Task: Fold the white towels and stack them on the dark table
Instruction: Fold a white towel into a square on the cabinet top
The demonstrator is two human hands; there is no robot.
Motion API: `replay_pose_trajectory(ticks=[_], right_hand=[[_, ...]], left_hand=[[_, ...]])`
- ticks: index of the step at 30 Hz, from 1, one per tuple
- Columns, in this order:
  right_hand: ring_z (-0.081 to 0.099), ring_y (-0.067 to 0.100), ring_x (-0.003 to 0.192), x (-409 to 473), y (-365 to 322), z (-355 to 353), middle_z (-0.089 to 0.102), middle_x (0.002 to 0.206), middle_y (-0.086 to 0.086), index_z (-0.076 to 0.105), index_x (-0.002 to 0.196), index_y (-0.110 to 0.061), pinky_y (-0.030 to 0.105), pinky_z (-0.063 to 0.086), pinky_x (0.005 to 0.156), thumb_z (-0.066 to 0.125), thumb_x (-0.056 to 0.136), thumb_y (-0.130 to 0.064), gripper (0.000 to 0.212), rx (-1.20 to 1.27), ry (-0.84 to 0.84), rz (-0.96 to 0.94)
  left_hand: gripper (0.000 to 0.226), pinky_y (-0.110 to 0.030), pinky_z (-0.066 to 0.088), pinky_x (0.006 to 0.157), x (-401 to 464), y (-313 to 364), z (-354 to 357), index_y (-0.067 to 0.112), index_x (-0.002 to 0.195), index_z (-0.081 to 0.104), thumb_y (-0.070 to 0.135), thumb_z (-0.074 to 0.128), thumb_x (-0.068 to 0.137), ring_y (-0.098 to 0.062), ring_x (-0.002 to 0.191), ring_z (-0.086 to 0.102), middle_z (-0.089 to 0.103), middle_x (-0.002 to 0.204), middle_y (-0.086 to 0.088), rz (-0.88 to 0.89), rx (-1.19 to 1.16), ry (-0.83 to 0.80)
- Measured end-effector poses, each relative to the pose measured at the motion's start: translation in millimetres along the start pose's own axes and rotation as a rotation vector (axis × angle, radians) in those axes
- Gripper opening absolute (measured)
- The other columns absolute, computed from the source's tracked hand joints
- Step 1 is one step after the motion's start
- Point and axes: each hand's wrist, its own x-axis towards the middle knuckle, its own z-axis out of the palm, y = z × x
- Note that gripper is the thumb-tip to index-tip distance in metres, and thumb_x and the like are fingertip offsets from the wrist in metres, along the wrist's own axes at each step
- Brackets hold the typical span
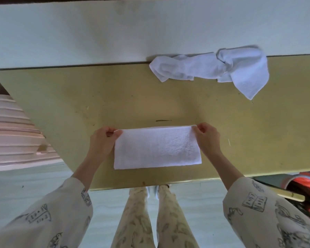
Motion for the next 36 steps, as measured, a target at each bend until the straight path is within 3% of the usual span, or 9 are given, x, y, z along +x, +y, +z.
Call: replay_pose_trajectory(ticks=[3, 11, 20, 24, 26, 28, 31, 33, 36], right_hand=[[0.047, 0.018, 0.067, 2, -1, 0, 0.053, 0.063, -0.002, 0.059, 0.075, -0.008, 0.020, 0.034, 0.054, 0.051, 0.089, -0.015, 0.018, -0.013, 0.004, 0.006], [0.043, 0.020, 0.066, 3, -4, 4, 0.045, 0.058, -0.005, 0.049, 0.065, -0.014, 0.031, 0.028, 0.056, 0.048, 0.088, -0.015, 0.023, -0.045, 0.022, 0.044], [0.041, 0.024, 0.060, 3, -2, 11, 0.046, 0.059, 0.003, 0.045, 0.069, -0.011, 0.031, 0.030, 0.050, 0.043, 0.088, -0.019, 0.021, -0.169, 0.060, 0.005], [0.052, 0.026, 0.078, -3, -1, 9, 0.057, 0.082, 0.007, 0.052, 0.087, -0.008, 0.035, 0.039, 0.070, 0.050, 0.091, -0.030, 0.023, -0.115, 0.161, 0.017], [0.051, 0.028, 0.094, -17, 3, 10, 0.057, 0.101, 0.012, 0.055, 0.103, -0.003, 0.040, 0.040, 0.086, 0.052, 0.092, -0.027, 0.026, -0.134, 0.296, -0.146], [0.047, 0.030, 0.109, -38, 5, 21, 0.056, 0.115, 0.018, 0.055, 0.113, 0.001, 0.042, 0.036, 0.096, 0.046, 0.092, -0.022, 0.032, -0.205, 0.349, -0.442], [0.033, 0.030, 0.132, -60, 12, 59, 0.049, 0.134, 0.021, 0.049, 0.124, 0.002, 0.047, 0.022, 0.111, 0.037, 0.093, -0.016, 0.038, -0.339, 0.172, -0.770], [0.028, 0.030, 0.136, -58, 15, 81, 0.044, 0.141, 0.020, 0.046, 0.130, 0.003, 0.048, 0.019, 0.111, 0.034, 0.093, -0.016, 0.044, -0.408, 0.088, -0.778], [0.031, 0.026, 0.136, -42, 29, 87, 0.040, 0.145, 0.015, 0.041, 0.137, -0.003, 0.046, 0.020, 0.111, 0.032, 0.094, -0.028, 0.051, -0.580, 0.090, -0.729]], left_hand=[[0.017, -0.028, 0.040, 0.071, 1, 1, 2, 0.012, 0.089, 0.065, 0.028, 0.059, 0.087, -0.022, 0.080, 0.059, 0.065, 0.084, -0.003, -0.010, 0.013, 0.012], [0.015, -0.019, 0.034, 0.054, 0, 9, 7, 0.012, 0.082, 0.059, 0.026, 0.056, 0.089, -0.014, 0.066, 0.048, 0.053, 0.067, 0.007, -0.007, 0.052, 0.053], [0.023, -0.018, 0.034, 0.054, -1, 7, 12, 0.008, 0.085, 0.058, 0.031, 0.059, 0.087, -0.013, 0.064, 0.047, 0.053, 0.069, 0.005, -0.059, -0.006, 0.091], [0.026, -0.026, 0.036, 0.065, -9, 9, 5, 0.010, 0.093, 0.048, 0.035, 0.055, 0.088, -0.020, 0.081, 0.048, 0.052, 0.080, 0.003, -0.088, 0.041, 0.161], [0.025, -0.040, 0.040, 0.075, -18, 5, 5, 0.006, 0.099, 0.046, 0.028, 0.050, 0.091, -0.030, 0.089, 0.049, 0.054, 0.095, -0.011, 0.029, 0.169, 0.314], [0.023, -0.045, 0.038, 0.082, -36, 0, 18, 0.003, 0.105, 0.049, 0.021, 0.045, 0.091, -0.036, 0.099, 0.049, 0.054, 0.105, -0.018, 0.296, 0.339, 0.417], [0.033, -0.046, 0.028, 0.103, -58, -5, 59, 0.007, 0.121, 0.046, 0.017, 0.036, 0.091, -0.031, 0.125, 0.039, 0.051, 0.129, -0.015, 0.637, 0.455, 0.263], [0.040, -0.048, 0.020, 0.112, -57, -8, 87, 0.008, 0.132, 0.038, 0.017, 0.032, 0.093, -0.028, 0.135, 0.029, 0.043, 0.141, -0.013, 0.688, 0.538, 0.169], [0.049, -0.053, 0.020, 0.112, -42, -19, 100, 0.012, 0.141, 0.030, 0.027, 0.030, 0.094, -0.026, 0.139, 0.025, 0.033, 0.149, -0.007, 0.638, 0.631, 0.117]])
